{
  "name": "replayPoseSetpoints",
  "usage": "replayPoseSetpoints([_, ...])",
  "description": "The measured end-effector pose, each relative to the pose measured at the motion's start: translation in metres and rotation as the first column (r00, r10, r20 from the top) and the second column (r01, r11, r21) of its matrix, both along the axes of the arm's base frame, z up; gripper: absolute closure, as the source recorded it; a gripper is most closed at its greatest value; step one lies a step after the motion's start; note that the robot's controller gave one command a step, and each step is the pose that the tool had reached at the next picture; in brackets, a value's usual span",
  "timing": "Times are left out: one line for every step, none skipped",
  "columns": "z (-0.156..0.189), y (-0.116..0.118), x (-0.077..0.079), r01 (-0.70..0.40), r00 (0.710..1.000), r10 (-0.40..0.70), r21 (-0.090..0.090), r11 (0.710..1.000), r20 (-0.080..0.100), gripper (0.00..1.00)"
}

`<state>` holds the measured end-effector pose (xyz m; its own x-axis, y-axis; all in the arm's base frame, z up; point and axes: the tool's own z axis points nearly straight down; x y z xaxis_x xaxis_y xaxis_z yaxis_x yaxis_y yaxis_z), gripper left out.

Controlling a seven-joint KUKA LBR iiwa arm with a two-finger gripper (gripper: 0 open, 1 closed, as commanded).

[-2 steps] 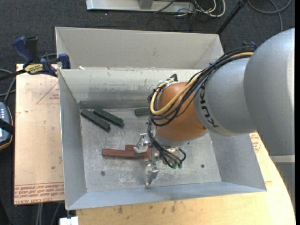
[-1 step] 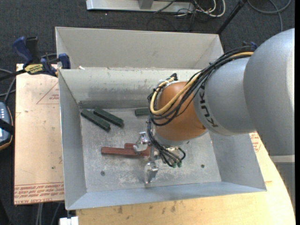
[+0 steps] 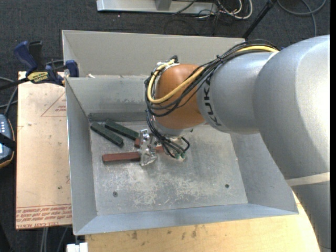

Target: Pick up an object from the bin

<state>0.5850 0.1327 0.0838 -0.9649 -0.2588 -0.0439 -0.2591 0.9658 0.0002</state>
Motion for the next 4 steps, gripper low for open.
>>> replayPoseSetpoints([-0.002, -0.001, -0.007, -0.003, 1.000, 0.002, -0.007, 1.000, -0.031, 0.00])
replayPoseSetpoints([-0.002, 0.000, -0.005, -0.002, 1.000, 0.002, -0.004, 1.000, -0.023, 0.00])
replayPoseSetpoints([-0.005, 0.065, 0.053, -0.042, 0.999, 0.042, -0.002, 0.999, -0.017, 1.00])
replayPoseSetpoints([-0.005, 0.065, 0.053, -0.042, 0.999, 0.042, -0.002, 0.999, -0.017, 1.00])
